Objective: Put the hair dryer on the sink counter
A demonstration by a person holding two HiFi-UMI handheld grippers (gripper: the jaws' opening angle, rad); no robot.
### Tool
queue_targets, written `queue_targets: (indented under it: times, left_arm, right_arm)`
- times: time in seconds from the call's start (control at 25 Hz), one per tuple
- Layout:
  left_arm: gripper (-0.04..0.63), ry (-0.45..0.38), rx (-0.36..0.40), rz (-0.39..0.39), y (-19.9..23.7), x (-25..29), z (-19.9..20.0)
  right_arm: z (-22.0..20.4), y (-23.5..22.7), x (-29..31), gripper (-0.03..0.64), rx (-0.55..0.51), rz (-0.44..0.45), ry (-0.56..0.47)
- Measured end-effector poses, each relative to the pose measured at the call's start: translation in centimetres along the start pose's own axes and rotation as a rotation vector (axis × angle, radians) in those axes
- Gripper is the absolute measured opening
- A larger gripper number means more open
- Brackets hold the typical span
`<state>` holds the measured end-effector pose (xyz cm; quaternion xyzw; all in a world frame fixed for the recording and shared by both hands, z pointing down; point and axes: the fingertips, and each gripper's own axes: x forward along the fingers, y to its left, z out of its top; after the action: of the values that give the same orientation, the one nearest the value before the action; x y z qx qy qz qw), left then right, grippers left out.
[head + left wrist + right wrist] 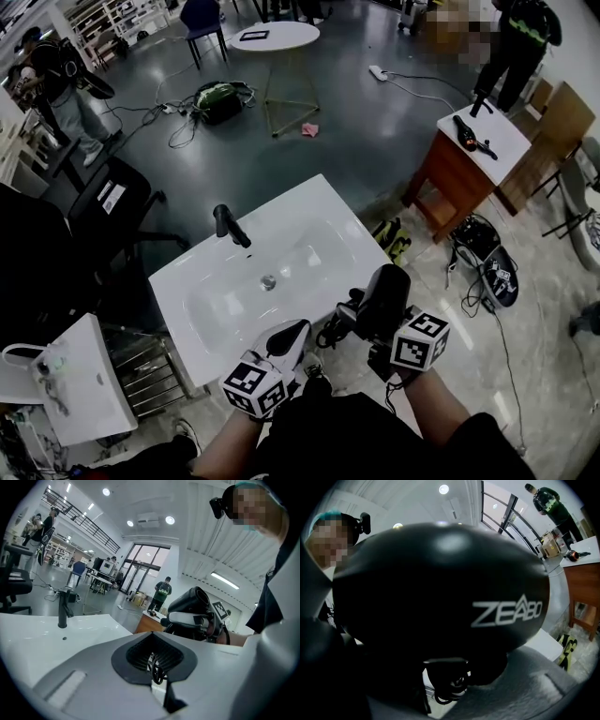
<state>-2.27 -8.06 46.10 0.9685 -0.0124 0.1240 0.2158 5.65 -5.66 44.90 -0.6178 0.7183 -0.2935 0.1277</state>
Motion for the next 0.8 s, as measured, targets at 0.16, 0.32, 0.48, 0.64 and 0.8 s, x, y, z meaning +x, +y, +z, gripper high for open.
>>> queue_targets:
  times: [0.16,0.32,0.48,0.64,0.8]
  left_arm:
    - [0.003,0.001,-0.004,-0.005,2.0,0.8,0.5]
    - [0.003,-0.005,-0.016,0.011,4.4,1.2,1.3]
    - [0.003,-0.011,-0.018,0.007,5.2,1.5,2.0]
    - [0.003,-0.031,-0.019,0.014,6.0,1.7,2.8]
    - [0.003,-0.049,-0.018,0.034,6.4,2.1,3.6]
  right_arm:
    - [0.9,-1.1,2.5,0.199,0.001,-0.001,0.003]
    - [1.9,-1.5,4.9,0.199,-0.018,0.007,0.010]
    - [2.7,-1.8,6.1,0.199,-0.023,0.008,0.016]
    - [3.6,-2.0,6.9,0.199,-0.038,0.013,0.018]
    - [4.5,-2.2,7.5,0.199,-0.055,0.033,0.029]
